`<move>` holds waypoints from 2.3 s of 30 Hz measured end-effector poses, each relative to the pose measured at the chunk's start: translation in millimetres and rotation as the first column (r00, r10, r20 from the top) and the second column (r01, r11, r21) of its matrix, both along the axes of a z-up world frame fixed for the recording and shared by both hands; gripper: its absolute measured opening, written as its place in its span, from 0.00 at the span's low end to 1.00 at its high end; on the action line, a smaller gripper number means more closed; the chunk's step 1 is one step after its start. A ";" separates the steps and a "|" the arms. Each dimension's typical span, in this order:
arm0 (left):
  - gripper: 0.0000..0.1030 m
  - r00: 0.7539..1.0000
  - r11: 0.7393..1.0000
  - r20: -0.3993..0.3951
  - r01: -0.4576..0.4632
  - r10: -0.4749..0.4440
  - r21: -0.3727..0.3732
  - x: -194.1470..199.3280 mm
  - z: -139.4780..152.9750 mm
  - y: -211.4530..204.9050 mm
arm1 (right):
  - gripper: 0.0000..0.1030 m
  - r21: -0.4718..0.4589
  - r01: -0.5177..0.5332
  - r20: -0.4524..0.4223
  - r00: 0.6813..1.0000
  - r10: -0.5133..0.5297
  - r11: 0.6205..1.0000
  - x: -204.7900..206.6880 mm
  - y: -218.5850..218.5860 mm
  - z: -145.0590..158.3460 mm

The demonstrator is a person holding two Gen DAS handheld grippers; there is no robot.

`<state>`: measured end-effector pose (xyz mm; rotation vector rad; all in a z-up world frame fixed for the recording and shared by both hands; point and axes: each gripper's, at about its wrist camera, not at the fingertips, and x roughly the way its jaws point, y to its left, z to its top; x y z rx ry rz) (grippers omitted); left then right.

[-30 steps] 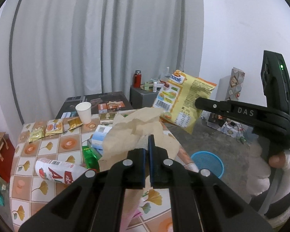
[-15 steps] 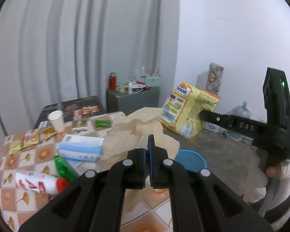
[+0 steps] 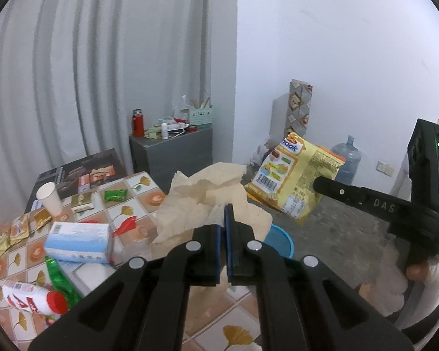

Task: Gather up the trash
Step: 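Carry the brown paper and yellow snack bag to the blue wastebasket, then open both tools above the wastebasket to drop paper and snack bag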

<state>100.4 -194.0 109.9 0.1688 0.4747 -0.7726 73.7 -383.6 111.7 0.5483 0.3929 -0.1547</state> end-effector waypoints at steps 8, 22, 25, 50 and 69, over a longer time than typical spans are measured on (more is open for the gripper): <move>0.02 0.998 0.998 0.004 0.057 -0.057 0.032 -4.4 -4.2 -40.9 | 0.01 0.032 0.054 0.002 0.999 -0.054 0.998 -16.1 -21.5 -12.5; 0.02 0.991 0.989 0.000 0.130 -0.130 0.077 -8.4 -13.0 -96.5 | 0.01 0.082 0.127 -0.008 0.992 -0.127 0.989 -33.8 -56.5 -27.8; 0.02 0.989 0.986 -0.008 0.148 -0.148 0.083 -7.5 -16.3 -107.5 | 0.01 0.090 0.142 -0.012 0.990 -0.141 0.986 -37.0 -63.5 -31.7; 0.02 0.905 0.943 -0.384 0.272 -0.182 0.194 99.1 -123.6 -292.7 | 0.01 0.156 0.309 -0.318 0.915 -0.248 0.938 -10.8 -189.6 -138.7; 0.33 0.879 0.935 -0.477 0.165 0.005 0.315 205.7 -245.8 -381.3 | 0.48 0.256 0.382 -0.597 0.785 -0.165 0.888 79.0 -233.0 -288.8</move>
